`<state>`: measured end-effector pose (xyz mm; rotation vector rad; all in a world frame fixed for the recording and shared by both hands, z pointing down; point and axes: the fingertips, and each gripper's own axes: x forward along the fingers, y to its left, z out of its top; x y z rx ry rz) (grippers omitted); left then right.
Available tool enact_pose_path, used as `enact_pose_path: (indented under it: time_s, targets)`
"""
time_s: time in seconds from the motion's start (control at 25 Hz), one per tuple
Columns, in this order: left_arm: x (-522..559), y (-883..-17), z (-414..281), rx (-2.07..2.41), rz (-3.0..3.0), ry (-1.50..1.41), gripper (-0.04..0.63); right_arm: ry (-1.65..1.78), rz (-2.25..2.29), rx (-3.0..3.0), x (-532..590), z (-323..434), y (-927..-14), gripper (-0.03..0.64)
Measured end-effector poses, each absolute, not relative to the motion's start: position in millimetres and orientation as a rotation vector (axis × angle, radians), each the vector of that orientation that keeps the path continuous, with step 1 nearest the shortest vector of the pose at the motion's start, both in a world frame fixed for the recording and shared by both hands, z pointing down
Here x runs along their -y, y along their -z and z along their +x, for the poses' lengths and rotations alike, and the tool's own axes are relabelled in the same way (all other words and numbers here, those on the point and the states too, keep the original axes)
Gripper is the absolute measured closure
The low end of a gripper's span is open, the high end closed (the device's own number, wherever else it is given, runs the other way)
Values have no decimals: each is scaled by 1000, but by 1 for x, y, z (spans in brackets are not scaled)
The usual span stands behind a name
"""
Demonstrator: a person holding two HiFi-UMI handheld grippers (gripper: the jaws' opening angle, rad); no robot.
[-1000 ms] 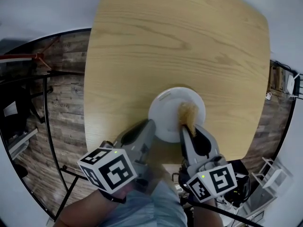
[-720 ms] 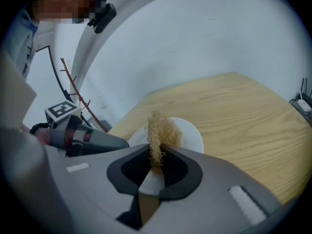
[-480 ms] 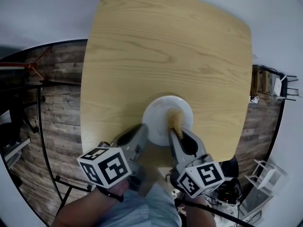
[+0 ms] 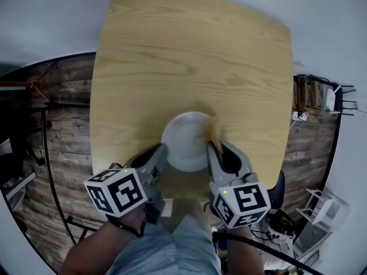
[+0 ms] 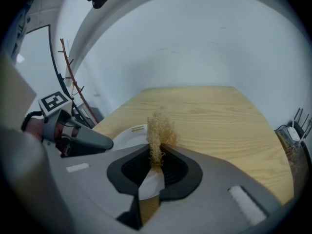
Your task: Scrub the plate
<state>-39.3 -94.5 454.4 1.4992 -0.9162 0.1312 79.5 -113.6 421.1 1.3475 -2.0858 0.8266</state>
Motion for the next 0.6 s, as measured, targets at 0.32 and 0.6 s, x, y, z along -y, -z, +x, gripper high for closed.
enact_pose_path:
  time_s: [0.32,0.6]
  targets:
    - [94,-456,-41,912,1501,-139,549,-644,1182,2090,125,77,-421,568]
    - [98,-453,-40,900,1585,-204,546,-693,1122,2049,132,64,-434,568]
